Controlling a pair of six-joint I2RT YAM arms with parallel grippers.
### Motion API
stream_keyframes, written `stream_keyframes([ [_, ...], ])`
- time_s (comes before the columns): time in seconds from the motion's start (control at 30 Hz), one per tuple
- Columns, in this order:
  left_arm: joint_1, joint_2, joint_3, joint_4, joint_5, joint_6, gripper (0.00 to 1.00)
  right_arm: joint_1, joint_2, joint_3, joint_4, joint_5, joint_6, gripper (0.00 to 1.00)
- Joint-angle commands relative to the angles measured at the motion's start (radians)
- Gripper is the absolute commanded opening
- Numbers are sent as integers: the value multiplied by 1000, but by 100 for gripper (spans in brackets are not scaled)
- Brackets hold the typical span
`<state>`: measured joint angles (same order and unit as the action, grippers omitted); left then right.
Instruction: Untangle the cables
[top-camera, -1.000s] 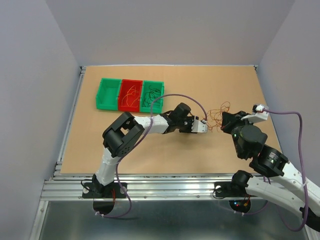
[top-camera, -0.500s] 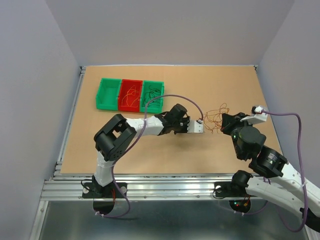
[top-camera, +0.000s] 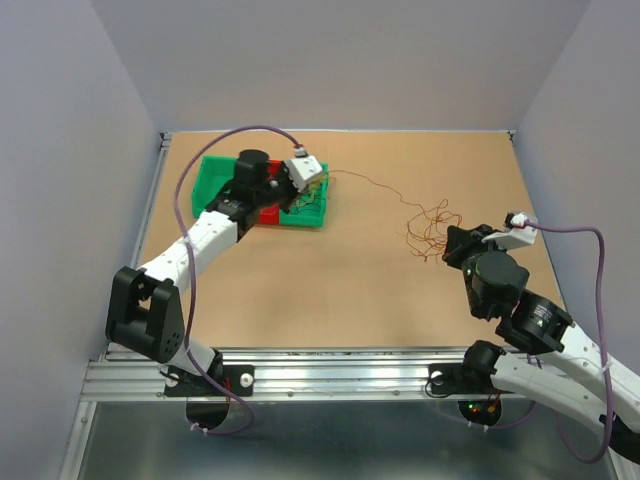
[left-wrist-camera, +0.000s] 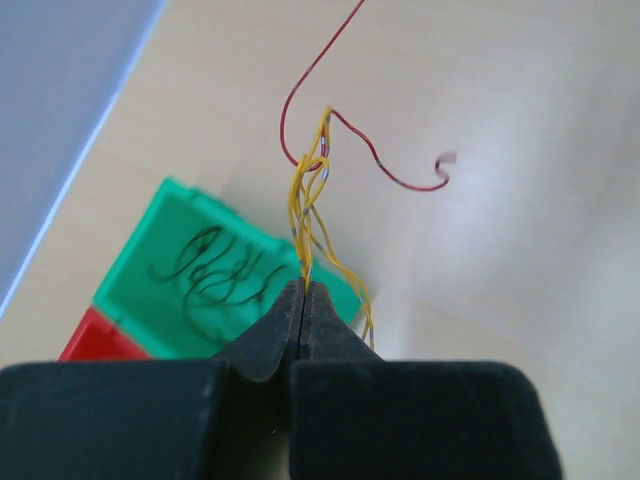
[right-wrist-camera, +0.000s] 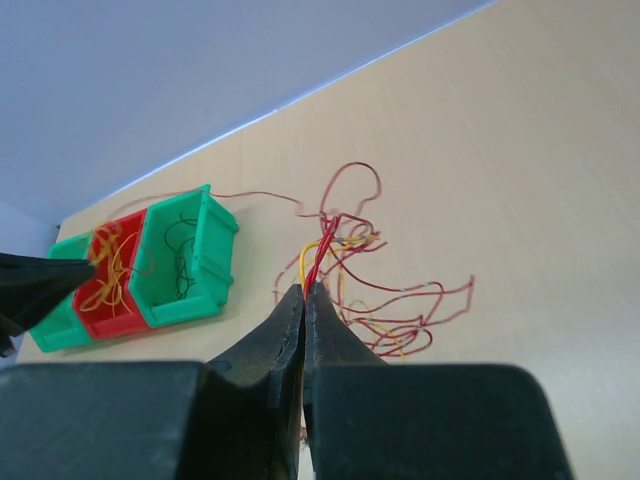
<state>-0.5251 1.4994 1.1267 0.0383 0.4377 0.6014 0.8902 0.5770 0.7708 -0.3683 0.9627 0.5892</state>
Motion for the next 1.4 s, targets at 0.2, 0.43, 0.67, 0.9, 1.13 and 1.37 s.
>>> stream_keyframes([
  [0.2, 375, -169, -148, 305, 233, -348, 0, 0, -11, -5, 2, 53, 24, 0],
  [0.43, 580, -151, -167, 437, 240, -538, 0, 0, -77, -13, -14, 91, 43, 1],
  [0.67, 635, -73, -137, 408, 170, -515, 0, 0, -225, -28, -66, 182, 113, 0],
  [0.9, 646, -38, -124, 408, 263, -511, 0, 0, -226, -21, -69, 128, 106, 1],
  [1.13, 614, 77, -25, 263, 260, -462, 0, 0, -144, -8, -69, 102, 113, 1],
  [1.37, 496, 154, 22, 175, 89, -431, 0, -2, -146, -10, -69, 102, 110, 1],
])
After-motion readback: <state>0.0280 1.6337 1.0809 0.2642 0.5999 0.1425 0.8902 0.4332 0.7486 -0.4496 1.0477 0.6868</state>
